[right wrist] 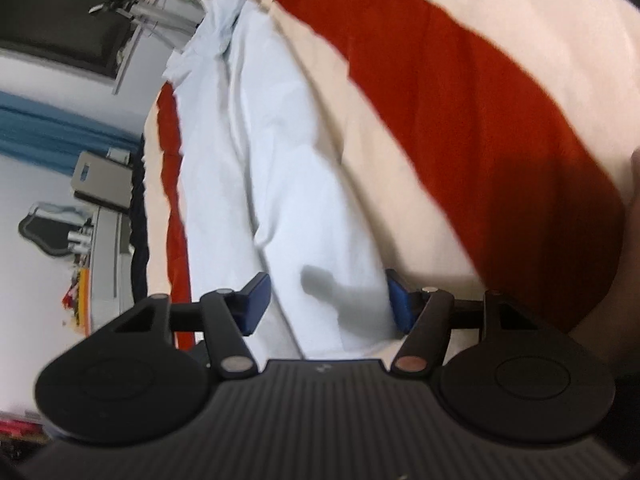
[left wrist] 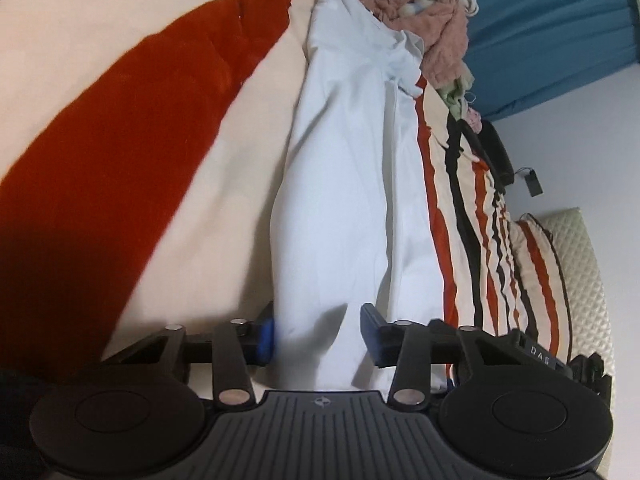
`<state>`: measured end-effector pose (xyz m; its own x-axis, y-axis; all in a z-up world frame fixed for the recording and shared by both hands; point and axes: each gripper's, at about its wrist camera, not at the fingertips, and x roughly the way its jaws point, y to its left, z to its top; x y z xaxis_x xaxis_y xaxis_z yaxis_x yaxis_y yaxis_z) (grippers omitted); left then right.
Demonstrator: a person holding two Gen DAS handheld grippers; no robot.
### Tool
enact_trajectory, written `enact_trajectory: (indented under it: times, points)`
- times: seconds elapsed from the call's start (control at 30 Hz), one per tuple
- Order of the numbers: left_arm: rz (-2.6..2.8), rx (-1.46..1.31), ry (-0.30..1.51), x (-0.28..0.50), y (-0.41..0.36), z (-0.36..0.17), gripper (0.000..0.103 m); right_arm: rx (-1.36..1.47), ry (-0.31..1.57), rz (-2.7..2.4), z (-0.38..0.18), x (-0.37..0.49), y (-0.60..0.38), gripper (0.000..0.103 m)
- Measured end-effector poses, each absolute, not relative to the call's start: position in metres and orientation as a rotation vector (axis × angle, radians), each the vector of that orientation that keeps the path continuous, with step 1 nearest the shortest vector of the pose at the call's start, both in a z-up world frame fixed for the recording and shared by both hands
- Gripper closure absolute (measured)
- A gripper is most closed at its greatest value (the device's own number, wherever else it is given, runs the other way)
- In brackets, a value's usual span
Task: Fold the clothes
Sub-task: 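Grasp the shirt end with both grippers and fold it over toward the collar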
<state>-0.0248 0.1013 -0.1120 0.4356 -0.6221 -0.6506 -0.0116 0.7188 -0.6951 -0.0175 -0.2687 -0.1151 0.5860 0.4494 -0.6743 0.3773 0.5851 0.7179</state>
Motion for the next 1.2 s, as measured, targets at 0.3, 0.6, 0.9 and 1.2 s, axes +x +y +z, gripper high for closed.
enact_trajectory:
  times: [0.3,0.6,0.9,1.2]
  points:
    - [-0.432,-0.806,1.052,-0.026,0.108,-0.117,0.093,0.928,0.987,0.010,-0.109,-0.026,-0.263,0.086]
    - [-0.518,-1.025,0.867,-0.017,0.137,-0.056,0.099,1.038,0.812,0.083,-0.060,-0.035,-0.288,0.096]
    - [-0.566,-0.993,0.693,-0.050,0.133,0.040,0.100,0.967,0.549,0.202,0.042,-0.067,-0.315,0.096]
    - [-0.497,-1.026,0.840,-0.128,0.142,-0.002,0.100,0.923,0.628,0.188,0.008,-0.128,-0.314,0.096]
